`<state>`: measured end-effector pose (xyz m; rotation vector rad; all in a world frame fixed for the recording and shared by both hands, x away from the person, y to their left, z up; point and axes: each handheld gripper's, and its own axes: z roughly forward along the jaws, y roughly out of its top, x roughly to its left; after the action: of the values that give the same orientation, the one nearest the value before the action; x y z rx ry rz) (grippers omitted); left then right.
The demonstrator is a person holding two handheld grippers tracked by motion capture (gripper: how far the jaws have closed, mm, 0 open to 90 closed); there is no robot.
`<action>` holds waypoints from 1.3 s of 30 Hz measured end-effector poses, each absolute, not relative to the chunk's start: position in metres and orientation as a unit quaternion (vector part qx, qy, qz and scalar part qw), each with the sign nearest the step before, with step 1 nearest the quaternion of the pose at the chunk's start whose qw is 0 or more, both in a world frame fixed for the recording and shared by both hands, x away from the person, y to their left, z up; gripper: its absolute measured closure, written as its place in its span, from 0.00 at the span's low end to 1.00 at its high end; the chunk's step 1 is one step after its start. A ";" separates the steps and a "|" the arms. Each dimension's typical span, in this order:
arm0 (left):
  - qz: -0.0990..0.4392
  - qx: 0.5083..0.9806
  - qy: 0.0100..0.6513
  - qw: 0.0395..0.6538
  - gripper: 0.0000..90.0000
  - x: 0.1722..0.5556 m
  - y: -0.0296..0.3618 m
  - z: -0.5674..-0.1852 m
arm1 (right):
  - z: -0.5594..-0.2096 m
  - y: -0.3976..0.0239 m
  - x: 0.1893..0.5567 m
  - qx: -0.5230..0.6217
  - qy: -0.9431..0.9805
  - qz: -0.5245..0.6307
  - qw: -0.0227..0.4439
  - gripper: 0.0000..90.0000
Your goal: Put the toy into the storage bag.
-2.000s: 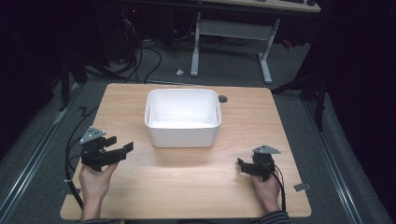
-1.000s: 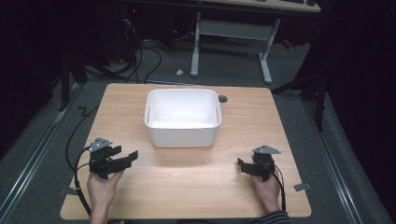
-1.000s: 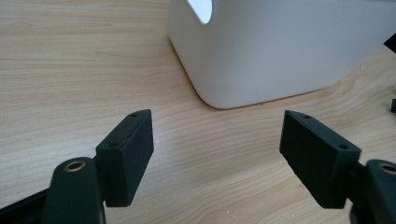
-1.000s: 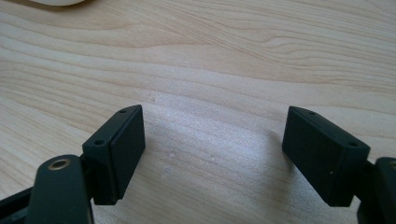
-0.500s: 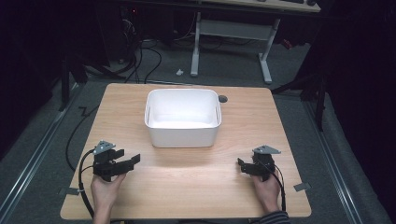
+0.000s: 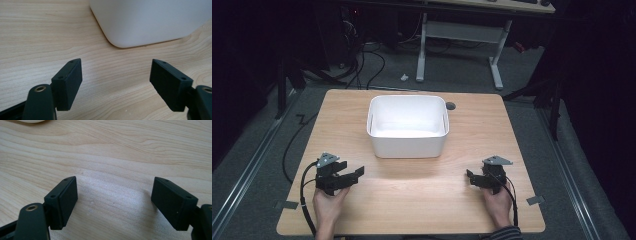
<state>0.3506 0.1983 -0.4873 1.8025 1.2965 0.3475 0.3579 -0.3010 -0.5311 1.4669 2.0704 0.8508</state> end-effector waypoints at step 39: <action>0.153 0.749 0.505 0.401 0.29 0.366 0.166 -0.520 | -0.531 -0.301 0.358 0.533 0.753 0.309 0.230 0.24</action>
<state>0.3658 0.1658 -0.5202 1.8941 1.2772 0.3864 0.3577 -0.3009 -0.5311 1.4668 2.0708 0.8510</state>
